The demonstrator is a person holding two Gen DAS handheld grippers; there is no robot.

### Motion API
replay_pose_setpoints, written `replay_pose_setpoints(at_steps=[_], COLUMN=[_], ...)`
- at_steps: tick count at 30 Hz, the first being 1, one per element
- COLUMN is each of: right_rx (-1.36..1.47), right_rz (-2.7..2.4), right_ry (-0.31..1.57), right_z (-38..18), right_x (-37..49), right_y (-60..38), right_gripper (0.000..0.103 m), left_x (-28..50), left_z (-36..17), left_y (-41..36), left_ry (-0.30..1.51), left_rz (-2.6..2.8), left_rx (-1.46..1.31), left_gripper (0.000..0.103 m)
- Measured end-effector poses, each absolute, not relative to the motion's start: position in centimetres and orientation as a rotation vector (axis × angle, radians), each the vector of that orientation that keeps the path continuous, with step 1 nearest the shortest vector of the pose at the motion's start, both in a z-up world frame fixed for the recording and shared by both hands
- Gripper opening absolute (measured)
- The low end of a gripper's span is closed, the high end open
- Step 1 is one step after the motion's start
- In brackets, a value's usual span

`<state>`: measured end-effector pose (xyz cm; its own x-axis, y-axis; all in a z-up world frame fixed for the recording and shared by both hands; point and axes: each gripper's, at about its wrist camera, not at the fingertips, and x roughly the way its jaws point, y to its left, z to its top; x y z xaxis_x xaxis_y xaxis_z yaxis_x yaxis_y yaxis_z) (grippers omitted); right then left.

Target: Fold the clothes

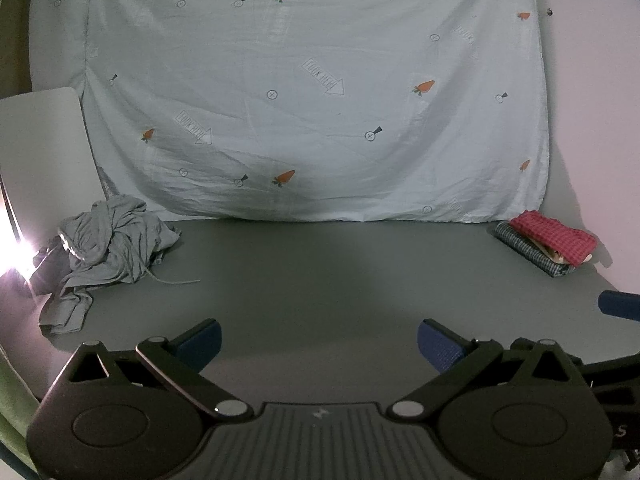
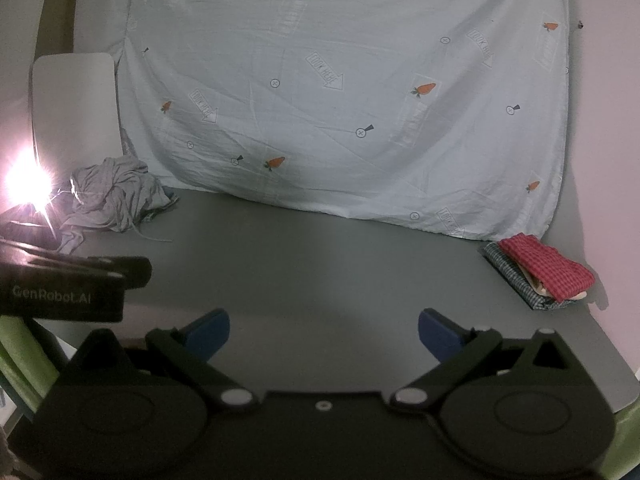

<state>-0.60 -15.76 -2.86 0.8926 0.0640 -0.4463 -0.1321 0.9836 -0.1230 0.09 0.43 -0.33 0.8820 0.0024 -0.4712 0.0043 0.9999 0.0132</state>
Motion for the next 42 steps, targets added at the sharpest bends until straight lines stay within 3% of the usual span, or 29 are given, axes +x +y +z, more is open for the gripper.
replay_pose_setpoints(at_steps=[42], right_rx=[-0.152], right_rz=[0.111], right_ry=[0.472], right_z=[-3.7], right_x=[-0.3], right_y=[-14.5], right_gripper=[0.102], left_x=[0.1], left_z=[-0.4], left_y=[1.1], left_ry=[0.497], left_rz=[-0.007], left_rx=[0.037], left_gripper=[0.103])
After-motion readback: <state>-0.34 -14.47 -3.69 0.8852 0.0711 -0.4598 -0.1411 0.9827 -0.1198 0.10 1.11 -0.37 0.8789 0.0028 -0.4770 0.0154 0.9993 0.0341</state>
